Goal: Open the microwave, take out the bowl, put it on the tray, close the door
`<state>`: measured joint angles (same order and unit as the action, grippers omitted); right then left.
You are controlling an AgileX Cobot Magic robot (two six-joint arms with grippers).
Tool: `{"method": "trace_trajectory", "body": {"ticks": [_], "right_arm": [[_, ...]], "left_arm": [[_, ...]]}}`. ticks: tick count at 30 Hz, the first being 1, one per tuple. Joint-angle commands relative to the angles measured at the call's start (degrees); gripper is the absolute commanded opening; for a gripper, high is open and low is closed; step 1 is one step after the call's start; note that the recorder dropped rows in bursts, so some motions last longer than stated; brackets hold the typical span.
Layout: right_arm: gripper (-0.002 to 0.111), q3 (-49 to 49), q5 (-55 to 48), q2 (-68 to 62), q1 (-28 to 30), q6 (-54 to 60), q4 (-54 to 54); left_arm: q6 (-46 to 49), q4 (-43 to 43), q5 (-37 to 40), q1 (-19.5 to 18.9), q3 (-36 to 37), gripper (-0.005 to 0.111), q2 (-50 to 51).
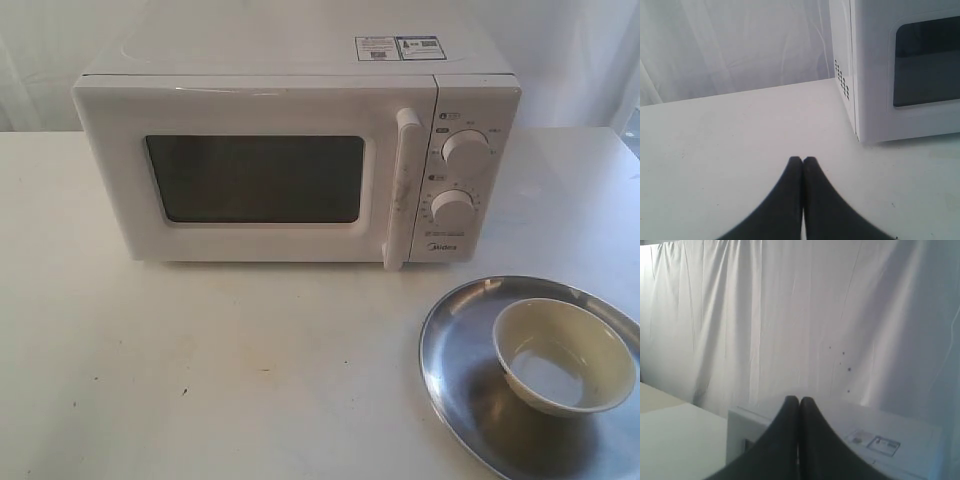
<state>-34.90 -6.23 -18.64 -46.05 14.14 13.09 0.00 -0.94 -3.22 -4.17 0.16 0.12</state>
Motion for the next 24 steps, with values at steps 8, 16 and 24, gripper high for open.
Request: {"method": "trace_trajectory", "body": {"ticks": [8, 16, 24], "right_arm": [[0.0, 16.21, 4.63, 5.99, -0.19, -8.47, 0.12], [0.0, 16.29, 2.36, 5.99, -0.19, -10.18, 0.12], [0.0, 16.29, -2.91, 5.99, -0.19, -9.13, 0.12]], "left_arm": [[0.0, 0.44, -0.22, 0.28, -0.16, 0.0, -0.12], [0.0, 0.44, -0.22, 0.28, -0.16, 0.0, -0.12], [0.0, 0.44, -0.22, 0.28, -0.16, 0.0, -0.12]]}}
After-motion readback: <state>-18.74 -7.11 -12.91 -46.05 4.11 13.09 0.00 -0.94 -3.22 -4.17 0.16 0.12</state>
